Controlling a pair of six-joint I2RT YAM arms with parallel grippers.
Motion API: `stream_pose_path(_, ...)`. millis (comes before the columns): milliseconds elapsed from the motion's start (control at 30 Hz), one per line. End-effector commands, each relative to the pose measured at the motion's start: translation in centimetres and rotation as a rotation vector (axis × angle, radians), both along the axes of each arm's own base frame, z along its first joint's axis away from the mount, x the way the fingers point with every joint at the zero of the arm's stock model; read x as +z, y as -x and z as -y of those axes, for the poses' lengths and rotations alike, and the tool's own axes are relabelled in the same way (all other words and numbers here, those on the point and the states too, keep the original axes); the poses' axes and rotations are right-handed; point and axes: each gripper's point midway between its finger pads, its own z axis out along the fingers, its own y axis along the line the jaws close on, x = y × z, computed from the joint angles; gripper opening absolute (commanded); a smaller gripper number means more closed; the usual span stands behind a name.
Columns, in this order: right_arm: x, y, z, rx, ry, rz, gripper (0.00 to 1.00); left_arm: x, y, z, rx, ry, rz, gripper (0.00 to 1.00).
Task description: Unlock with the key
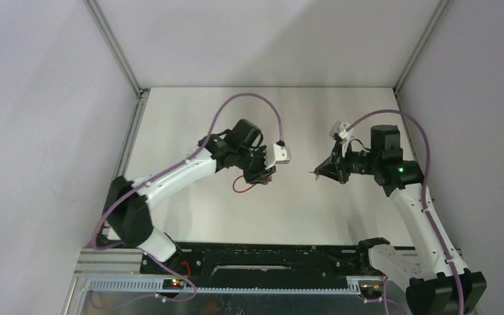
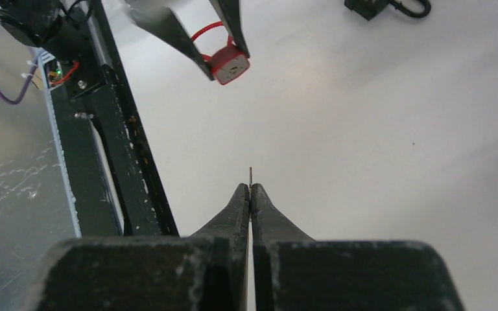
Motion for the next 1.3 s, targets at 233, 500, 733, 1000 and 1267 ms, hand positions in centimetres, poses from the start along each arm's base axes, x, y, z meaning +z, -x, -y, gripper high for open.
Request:
stream_pose_path(233,10.2,2.8,-2.8,0.232,-0.033,0.171,0.0,15.7,7.0,1.3,-0.291,0.219,0.174,0.0)
stream_pose_path(500,10.7,2.1,-4.2,0.244,-0.05,0.14,0.0,18.4,4.3,-1.3,-0.225,0.07,0.395,0.0)
stream_pose_path(733,12.1,1.0,-5.0,0.165,-0.081,0.131,0.0,24.5,2.8,-0.8,-0.21,0.108,0.668,0.0)
stream_pose_path(1000,13.7,4.3,-6.9,0.233,-0.135,0.105,0.0,26.7,5.8,0.7,-0.112,0.33,0.883,0.0)
stream_pose_path(1267,14.5,8.3,-8.1,0.388,-0.182,0.082,0.0,24.9,6.9,-0.2,-0.082,0.392,0.994,0.0)
